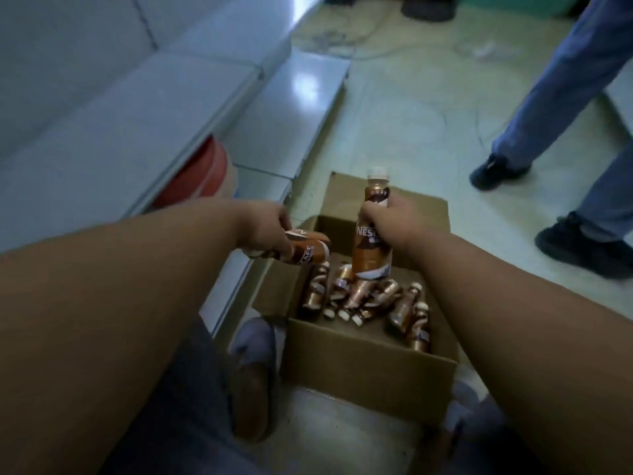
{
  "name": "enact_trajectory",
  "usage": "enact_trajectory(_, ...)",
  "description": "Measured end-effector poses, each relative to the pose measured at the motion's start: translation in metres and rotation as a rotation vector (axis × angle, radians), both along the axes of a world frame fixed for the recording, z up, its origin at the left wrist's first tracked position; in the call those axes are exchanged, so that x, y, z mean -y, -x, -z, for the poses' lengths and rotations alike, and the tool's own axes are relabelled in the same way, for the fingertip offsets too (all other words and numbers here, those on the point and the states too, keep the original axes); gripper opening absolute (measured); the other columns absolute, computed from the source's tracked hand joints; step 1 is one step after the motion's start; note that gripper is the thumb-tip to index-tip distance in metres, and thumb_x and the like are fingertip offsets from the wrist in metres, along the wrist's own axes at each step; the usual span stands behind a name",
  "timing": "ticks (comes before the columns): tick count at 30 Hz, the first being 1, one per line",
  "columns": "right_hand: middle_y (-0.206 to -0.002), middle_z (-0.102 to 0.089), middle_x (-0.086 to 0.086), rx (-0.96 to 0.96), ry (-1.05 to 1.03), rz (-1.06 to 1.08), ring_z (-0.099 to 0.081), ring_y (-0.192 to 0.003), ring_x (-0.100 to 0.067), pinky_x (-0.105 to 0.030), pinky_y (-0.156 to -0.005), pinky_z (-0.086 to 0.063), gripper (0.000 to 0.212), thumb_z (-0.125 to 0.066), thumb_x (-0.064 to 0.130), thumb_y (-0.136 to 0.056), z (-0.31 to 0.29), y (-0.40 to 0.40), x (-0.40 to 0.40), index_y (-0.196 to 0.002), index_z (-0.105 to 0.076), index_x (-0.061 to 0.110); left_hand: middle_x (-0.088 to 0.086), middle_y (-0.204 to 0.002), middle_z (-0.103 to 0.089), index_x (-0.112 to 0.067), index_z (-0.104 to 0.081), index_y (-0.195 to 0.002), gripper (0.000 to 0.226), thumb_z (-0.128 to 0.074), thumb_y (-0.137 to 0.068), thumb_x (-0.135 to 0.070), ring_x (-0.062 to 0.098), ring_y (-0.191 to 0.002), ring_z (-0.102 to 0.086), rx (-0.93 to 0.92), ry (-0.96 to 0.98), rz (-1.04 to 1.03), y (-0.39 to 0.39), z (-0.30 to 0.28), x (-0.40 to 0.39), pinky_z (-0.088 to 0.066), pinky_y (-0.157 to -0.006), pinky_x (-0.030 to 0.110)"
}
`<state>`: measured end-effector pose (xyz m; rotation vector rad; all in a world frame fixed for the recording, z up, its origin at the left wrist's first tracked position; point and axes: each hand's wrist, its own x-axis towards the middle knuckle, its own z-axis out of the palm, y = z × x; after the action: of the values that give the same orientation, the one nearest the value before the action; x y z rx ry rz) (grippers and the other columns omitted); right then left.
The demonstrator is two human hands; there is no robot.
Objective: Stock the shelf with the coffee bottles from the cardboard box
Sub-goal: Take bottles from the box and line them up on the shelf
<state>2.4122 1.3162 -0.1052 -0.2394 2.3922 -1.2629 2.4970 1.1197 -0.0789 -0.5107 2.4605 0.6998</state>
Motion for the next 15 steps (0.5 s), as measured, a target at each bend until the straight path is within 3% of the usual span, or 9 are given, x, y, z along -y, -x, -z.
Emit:
enact_trajectory(4,-0.086,-0.067,-0.006,-0.153,0.184,0.022,-0.065,-0.086,-0.025,-0.043,-0.083,-0.054,0.009,-0.062,0.029,-0.08,-0.077,-0.059,0.056,-0.079,-0.058,0.02,0.008,-0.087,-0.068,-0.017,-0.067,-0.091,0.031,-0.085,-0.065,-0.02,0.017,-0.066,-0.062,-0.287,0.053,-0.222,-0.088,-0.087,0.047,-0.054,-0.053,0.029)
enact_trajectory(7,-0.081,-0.064,-0.002,-0.183,0.369,-0.019,-0.063,-0.076,-0.018,-0.037,-0.075,-0.055,0.007,-0.063,0.021,-0.079,-0.117,-0.103,0.111,-0.082,-0.057,0.02,0.01,-0.081,-0.07,-0.014,-0.069,-0.083,0.026,-0.086,-0.064,-0.02,0.02,-0.066,-0.065,-0.516,0.025,-0.458,-0.148,-0.131,0.085,-0.059,-0.062,0.033)
enact_trajectory(12,-0.091,-0.064,-0.004,-0.148,0.563,-0.112,-0.064,-0.087,-0.024,-0.042,-0.082,-0.055,0.024,-0.066,0.018,-0.073,-0.155,-0.163,0.214,-0.096,-0.056,0.021,0.0,-0.092,-0.061,-0.017,-0.062,-0.098,0.036,-0.082,-0.069,-0.02,0.018,-0.082,-0.061,-0.971,-0.046,-0.852,-0.207,-0.149,0.15,-0.054,-0.071,0.033)
enact_trajectory(15,-0.091,-0.065,-0.006,-0.152,0.554,-0.19,-0.063,-0.087,-0.025,-0.042,-0.081,-0.054,0.024,-0.067,0.021,-0.074,-0.153,-0.182,0.273,-0.096,-0.057,0.019,-0.008,-0.083,-0.053,-0.018,-0.056,-0.103,0.026,-0.067,-0.08,-0.012,0.014,-0.078,-0.055,-1.13,-0.031,-0.995,-0.222,-0.136,0.18,-0.042,-0.062,0.022)
